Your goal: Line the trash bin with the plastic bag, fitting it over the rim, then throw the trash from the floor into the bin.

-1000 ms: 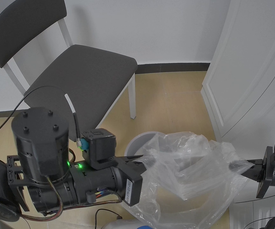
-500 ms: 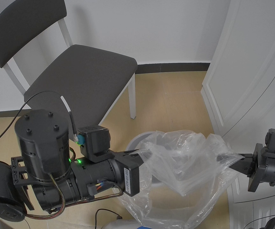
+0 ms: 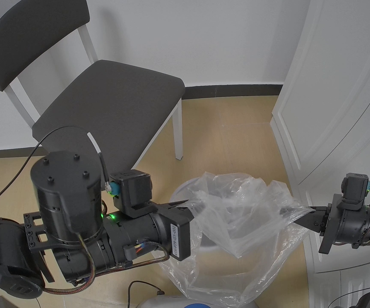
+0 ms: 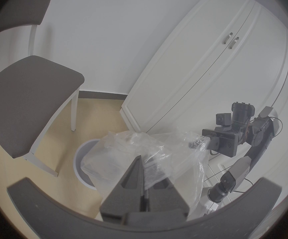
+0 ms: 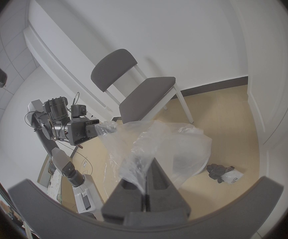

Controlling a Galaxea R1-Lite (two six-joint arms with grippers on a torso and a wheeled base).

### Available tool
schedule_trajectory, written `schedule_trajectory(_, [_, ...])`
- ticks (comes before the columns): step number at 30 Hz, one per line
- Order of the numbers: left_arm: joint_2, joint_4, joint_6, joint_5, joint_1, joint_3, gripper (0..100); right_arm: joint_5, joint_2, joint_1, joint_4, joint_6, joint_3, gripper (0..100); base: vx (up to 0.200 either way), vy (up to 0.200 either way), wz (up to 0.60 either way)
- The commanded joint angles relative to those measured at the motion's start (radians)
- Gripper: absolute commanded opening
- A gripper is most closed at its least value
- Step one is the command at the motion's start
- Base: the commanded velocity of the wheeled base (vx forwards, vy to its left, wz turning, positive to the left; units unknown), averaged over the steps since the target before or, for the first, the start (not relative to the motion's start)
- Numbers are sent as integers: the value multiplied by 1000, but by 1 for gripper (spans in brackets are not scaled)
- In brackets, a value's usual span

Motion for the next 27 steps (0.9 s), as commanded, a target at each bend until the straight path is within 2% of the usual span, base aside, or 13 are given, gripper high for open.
schedule_trajectory(1, [31,-1,-1,1,1,-10,0,-1,54,1,-12,21,-4,0,0,0,0])
schedule_trajectory(11, [40,-1,-1,1,19,14,0,1,161,55,-46,66,10,0,0,0,0])
schedule_trajectory(14, [58,7,-1,-1,32,16,0,-2,260,59,-144,119,16,0,0,0,0])
schedule_trajectory(22, [158,-17,-2,-12,99,-9,0,-16,407,25,-359,150,52,0,0,0,0])
schedule_trajectory(27, [255,-89,-36,-13,131,-33,0,-12,474,-27,-387,153,45,0,0,0,0])
